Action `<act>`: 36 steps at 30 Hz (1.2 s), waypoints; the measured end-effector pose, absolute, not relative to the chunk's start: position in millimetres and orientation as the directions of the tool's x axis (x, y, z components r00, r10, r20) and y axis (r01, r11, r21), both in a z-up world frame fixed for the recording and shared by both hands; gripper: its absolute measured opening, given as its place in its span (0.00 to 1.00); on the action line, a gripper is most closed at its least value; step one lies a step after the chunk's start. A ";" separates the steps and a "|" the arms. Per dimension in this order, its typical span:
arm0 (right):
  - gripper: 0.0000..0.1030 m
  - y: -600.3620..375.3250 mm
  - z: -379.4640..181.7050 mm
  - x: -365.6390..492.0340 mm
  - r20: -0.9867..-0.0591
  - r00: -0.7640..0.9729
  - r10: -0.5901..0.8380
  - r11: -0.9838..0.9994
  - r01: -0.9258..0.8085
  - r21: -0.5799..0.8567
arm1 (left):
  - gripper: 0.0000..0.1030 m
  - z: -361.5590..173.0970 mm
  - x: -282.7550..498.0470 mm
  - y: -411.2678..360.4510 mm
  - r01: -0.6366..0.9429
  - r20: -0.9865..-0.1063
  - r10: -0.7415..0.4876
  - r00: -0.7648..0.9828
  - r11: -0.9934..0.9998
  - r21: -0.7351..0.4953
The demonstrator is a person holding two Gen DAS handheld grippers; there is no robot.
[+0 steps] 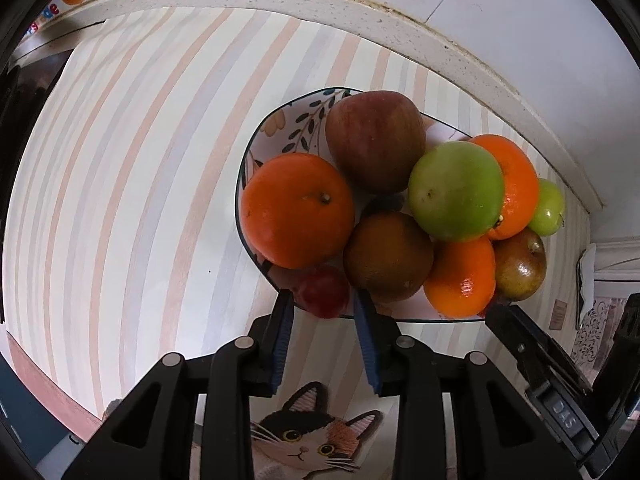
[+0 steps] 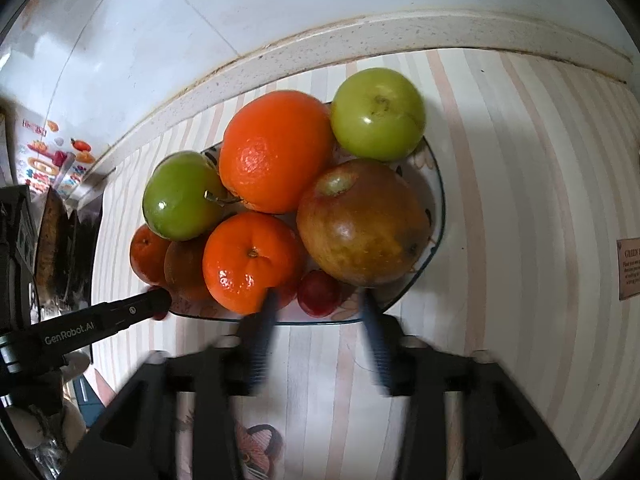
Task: Organize fruits
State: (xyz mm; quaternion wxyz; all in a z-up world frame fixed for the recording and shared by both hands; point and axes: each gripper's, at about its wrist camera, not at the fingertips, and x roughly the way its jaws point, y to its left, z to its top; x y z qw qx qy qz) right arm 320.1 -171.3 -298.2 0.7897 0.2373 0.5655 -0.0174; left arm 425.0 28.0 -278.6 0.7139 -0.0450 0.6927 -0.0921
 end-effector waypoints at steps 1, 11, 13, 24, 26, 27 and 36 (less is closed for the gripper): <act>0.66 -172.5 -296.3 318.9 -0.900 0.363 0.240 0.886 0.298 0.356 | 0.37 -277.4 424.6 28.5 0.070 -0.981 -0.190 0.027 0.980 -0.188; 0.90 -181.7 -255.7 298.0 -0.928 0.356 0.108 0.945 0.253 0.207 | 0.91 -241.0 400.8 33.2 0.121 -0.983 -0.087 0.162 0.990 -0.067; 0.93 -181.7 -243.0 295.8 -0.924 0.375 0.075 0.958 0.231 0.172 | 0.91 -234.3 394.4 29.1 0.127 -0.978 -0.059 0.198 0.991 -0.034; 0.94 -180.4 -195.7 296.2 -0.897 0.443 0.013 0.988 0.130 0.079 | 0.92 -206.1 373.6 14.9 0.065 -0.957 -0.030 0.287 0.998 -0.012; 0.94 -180.6 -191.3 294.5 -0.892 0.451 0.017 0.989 0.120 0.080 | 0.92 -199.6 369.8 15.0 0.049 -0.953 -0.028 0.301 0.999 -0.014; 0.94 -180.5 -188.9 293.8 -0.891 0.453 0.018 0.990 0.116 0.079 | 0.92 -195.3 366.5 14.6 0.044 -0.951 -0.025 0.308 0.999 -0.012; 0.94 -172.7 -150.3 260.5 -0.861 0.509 0.026 0.995 0.072 0.073 | 0.92 -150.6 326.8 14.6 0.028 -0.919 -0.010 0.393 1.000 0.001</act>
